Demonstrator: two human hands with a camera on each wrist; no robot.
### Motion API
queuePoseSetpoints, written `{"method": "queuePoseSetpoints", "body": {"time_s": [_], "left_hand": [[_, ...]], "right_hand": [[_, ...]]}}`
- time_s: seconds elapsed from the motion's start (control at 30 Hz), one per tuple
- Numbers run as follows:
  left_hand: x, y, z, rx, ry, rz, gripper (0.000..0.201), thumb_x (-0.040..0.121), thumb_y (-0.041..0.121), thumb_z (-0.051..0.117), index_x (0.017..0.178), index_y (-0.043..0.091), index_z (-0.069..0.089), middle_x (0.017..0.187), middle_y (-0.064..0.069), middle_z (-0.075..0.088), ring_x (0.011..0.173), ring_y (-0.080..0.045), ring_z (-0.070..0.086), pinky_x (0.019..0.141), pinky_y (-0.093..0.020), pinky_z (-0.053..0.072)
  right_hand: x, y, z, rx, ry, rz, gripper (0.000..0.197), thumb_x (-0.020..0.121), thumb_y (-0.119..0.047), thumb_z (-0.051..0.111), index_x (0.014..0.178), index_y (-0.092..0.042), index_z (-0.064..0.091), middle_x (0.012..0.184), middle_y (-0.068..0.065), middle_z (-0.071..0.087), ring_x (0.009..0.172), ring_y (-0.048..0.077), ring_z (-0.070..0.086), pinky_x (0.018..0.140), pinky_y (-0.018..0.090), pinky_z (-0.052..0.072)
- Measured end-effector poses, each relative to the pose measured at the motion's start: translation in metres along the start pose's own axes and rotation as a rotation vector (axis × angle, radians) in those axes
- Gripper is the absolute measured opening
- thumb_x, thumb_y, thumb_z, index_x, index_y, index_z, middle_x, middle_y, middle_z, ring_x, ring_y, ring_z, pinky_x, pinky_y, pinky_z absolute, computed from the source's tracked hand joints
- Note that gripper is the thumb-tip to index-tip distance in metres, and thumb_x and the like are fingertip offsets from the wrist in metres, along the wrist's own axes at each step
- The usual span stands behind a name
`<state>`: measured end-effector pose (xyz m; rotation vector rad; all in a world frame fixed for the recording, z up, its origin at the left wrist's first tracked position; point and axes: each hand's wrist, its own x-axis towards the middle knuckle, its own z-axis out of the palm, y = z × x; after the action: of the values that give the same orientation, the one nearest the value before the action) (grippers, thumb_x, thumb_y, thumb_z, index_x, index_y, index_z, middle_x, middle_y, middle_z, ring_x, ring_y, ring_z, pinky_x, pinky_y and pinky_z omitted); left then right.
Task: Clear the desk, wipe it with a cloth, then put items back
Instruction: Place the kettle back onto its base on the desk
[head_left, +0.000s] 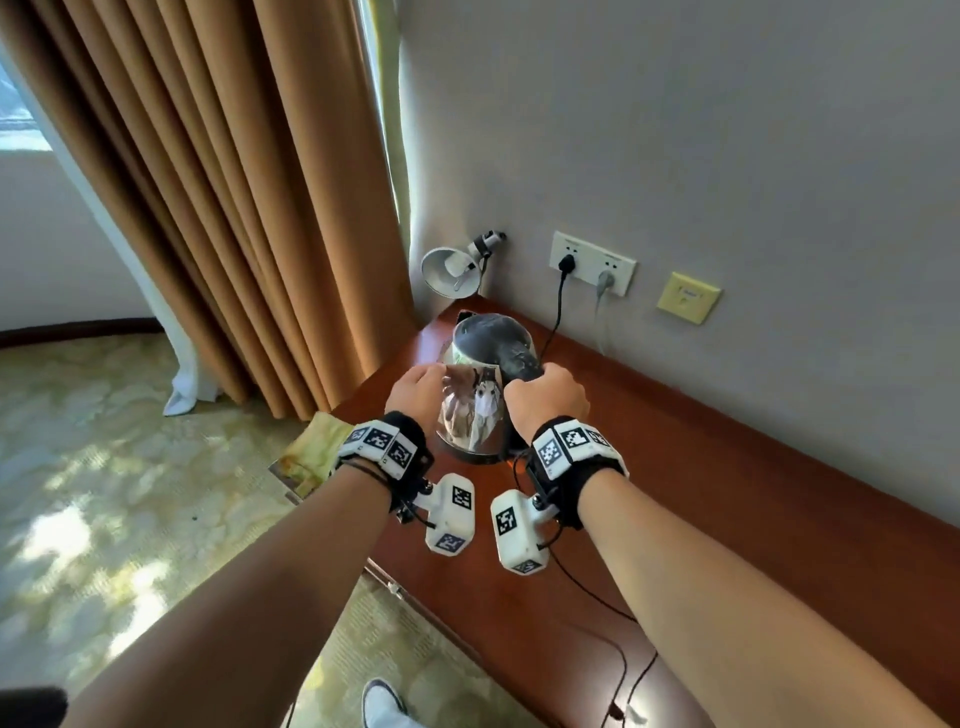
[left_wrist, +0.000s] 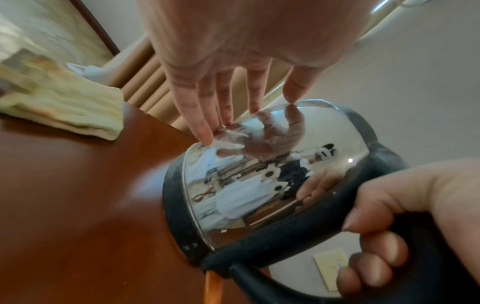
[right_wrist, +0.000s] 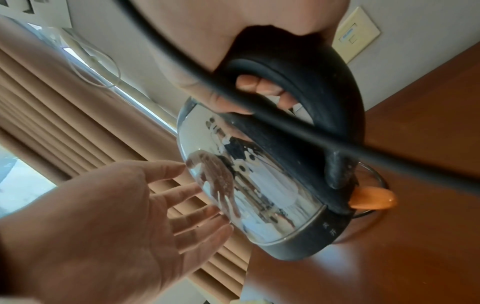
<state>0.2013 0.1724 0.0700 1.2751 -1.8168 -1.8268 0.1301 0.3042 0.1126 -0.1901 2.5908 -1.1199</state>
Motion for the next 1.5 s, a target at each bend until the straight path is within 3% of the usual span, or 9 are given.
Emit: {"method": "queuePoseSetpoints", "body": {"time_s": [0.17, 0.3, 0.47, 0.63, 0.8, 0.93, 1.17, 1.3, 1.5], "left_hand": [[0.06, 0.017, -0.022, 0.081, -0.081, 0.072, 0.052, 0.069, 0.053, 0.047, 0.107, 0.029, 0.073, 0.114, 0.003, 0.071, 0.105, -0.021, 0.066, 0.099, -0.042, 0.052], [0.091, 0.036, -0.035, 0.092, -0.19, 0.09, 0.038, 0.091, 0.034, 0.055, 0.123, 0.017, 0.067, 0.119, -0.004, 0.069, 0.088, -0.014, 0.063, 0.09, -0.034, 0.052], [0.127, 0.041, -0.034, 0.06, -0.256, 0.068, 0.012, 0.094, 0.029, 0.059, 0.097, 0.025, 0.07, 0.105, 0.002, 0.069, 0.083, -0.005, 0.062, 0.063, -0.013, 0.05], [0.166, 0.037, -0.034, 0.109, -0.267, 0.063, 0.009, 0.101, 0.024, 0.053, 0.097, 0.026, 0.061, 0.098, 0.009, 0.059, 0.078, -0.001, 0.053, 0.062, -0.008, 0.045], [0.206, 0.041, -0.015, 0.164, -0.349, 0.052, 0.019, 0.102, 0.025, 0.05, 0.098, 0.024, 0.068, 0.103, 0.002, 0.065, 0.098, -0.016, 0.059, 0.094, -0.032, 0.047], [0.229, 0.049, -0.002, 0.188, -0.34, 0.051, 0.023, 0.101, 0.017, 0.048, 0.095, 0.027, 0.068, 0.1, 0.004, 0.066, 0.086, -0.011, 0.059, 0.093, -0.034, 0.049], [0.254, 0.051, 0.008, 0.231, -0.345, -0.02, 0.021, 0.092, 0.031, 0.053, 0.083, 0.034, 0.072, 0.092, 0.01, 0.065, 0.103, -0.022, 0.065, 0.101, -0.047, 0.051], [0.264, 0.046, 0.017, 0.194, -0.393, -0.029, 0.027, 0.097, 0.011, 0.043, 0.096, 0.024, 0.067, 0.097, 0.011, 0.067, 0.092, -0.012, 0.061, 0.102, -0.044, 0.05], [0.286, 0.035, 0.026, 0.208, -0.466, -0.033, 0.026, 0.081, 0.034, 0.048, 0.096, 0.029, 0.069, 0.111, -0.001, 0.069, 0.105, -0.023, 0.064, 0.098, -0.045, 0.052]], "right_hand": [[0.022, -0.044, 0.032, 0.032, 0.062, 0.076, 0.021, 0.08, -0.023, 0.057, 0.098, -0.017, 0.064, 0.103, 0.008, 0.068, 0.094, 0.034, 0.06, 0.082, 0.035, 0.05], [0.04, -0.063, 0.054, 0.038, 0.12, 0.125, 0.021, 0.079, -0.023, 0.056, 0.097, -0.017, 0.064, 0.103, 0.009, 0.068, 0.098, 0.037, 0.061, 0.087, 0.039, 0.052], [0.067, -0.069, 0.071, 0.055, 0.178, 0.171, 0.021, 0.081, -0.02, 0.057, 0.1, -0.016, 0.064, 0.105, 0.011, 0.066, 0.1, 0.037, 0.058, 0.084, 0.037, 0.047], [0.097, -0.075, 0.091, 0.051, 0.184, 0.21, 0.015, 0.081, -0.019, 0.058, 0.095, -0.016, 0.062, 0.098, 0.009, 0.063, 0.087, 0.033, 0.05, 0.076, 0.033, 0.041], [0.135, -0.074, 0.105, 0.03, 0.184, 0.254, 0.011, 0.081, -0.019, 0.058, 0.092, -0.018, 0.06, 0.09, 0.007, 0.057, 0.088, 0.034, 0.053, 0.083, 0.038, 0.05], [0.168, -0.075, 0.114, 0.017, 0.171, 0.243, 0.012, 0.08, -0.018, 0.057, 0.092, -0.019, 0.06, 0.093, 0.01, 0.062, 0.093, 0.037, 0.058, 0.082, 0.04, 0.051], [0.188, -0.061, 0.127, 0.053, 0.174, 0.246, 0.01, 0.079, -0.021, 0.059, 0.09, -0.02, 0.059, 0.095, 0.011, 0.067, 0.091, 0.037, 0.058, 0.078, 0.037, 0.049], [0.192, -0.056, 0.134, 0.06, 0.188, 0.276, 0.009, 0.078, -0.019, 0.059, 0.086, -0.02, 0.057, 0.086, 0.007, 0.063, 0.09, 0.037, 0.058, 0.077, 0.038, 0.05], [0.2, -0.061, 0.139, 0.015, 0.241, 0.307, 0.012, 0.078, -0.019, 0.059, 0.09, -0.019, 0.059, 0.088, 0.008, 0.065, 0.09, 0.037, 0.059, 0.082, 0.04, 0.052]]}}
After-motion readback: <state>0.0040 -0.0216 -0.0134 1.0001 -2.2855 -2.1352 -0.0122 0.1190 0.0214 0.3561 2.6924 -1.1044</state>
